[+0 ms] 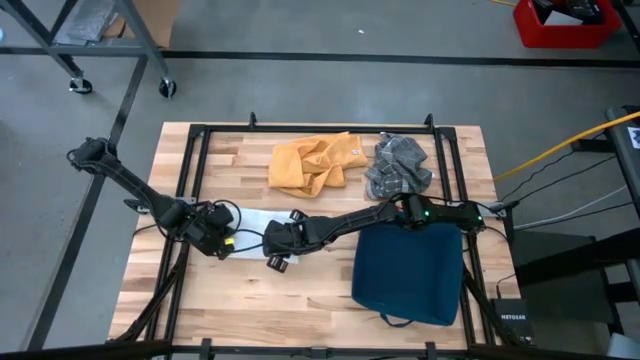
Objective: Fold towel
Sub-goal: Fold the white towel
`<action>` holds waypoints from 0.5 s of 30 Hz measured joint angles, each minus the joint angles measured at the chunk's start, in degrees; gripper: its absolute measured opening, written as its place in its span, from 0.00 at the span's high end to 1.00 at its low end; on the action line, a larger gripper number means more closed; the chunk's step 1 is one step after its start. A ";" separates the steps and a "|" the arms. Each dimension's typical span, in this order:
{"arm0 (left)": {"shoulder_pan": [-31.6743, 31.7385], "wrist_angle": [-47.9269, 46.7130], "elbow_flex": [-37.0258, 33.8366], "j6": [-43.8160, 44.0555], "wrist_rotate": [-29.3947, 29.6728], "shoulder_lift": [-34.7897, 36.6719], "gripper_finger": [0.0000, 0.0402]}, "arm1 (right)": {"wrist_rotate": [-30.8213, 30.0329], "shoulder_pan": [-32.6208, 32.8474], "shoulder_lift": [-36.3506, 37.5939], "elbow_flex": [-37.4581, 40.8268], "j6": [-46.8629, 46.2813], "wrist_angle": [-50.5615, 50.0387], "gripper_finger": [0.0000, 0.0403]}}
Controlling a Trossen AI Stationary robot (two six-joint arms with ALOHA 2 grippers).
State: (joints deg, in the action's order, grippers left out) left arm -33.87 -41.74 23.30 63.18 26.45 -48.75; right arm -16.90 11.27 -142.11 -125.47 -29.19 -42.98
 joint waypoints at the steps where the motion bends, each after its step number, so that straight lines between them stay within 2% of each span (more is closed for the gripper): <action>1: 0.00 -1.82 1.19 -0.60 0.36 0.63 1.00 | -0.50 0.00 0.02 -1.12 0.77 -0.53 0.71; 4: 0.02 -5.41 3.80 -1.53 0.82 2.14 0.99 | -2.50 0.00 0.02 -3.83 1.19 -2.68 0.71; 12: -1.82 -0.76 4.23 -1.20 -2.20 2.41 0.99 | -3.14 0.40 0.09 -9.37 1.40 -10.75 0.71; 15: -2.41 -1.45 4.23 -0.11 -2.20 1.20 0.99 | -3.27 1.11 0.77 -9.10 3.07 -11.22 0.71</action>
State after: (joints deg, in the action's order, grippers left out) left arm -36.28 -43.19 27.53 63.07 24.25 -47.55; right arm -20.17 12.38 -141.33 -134.57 -26.12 -54.20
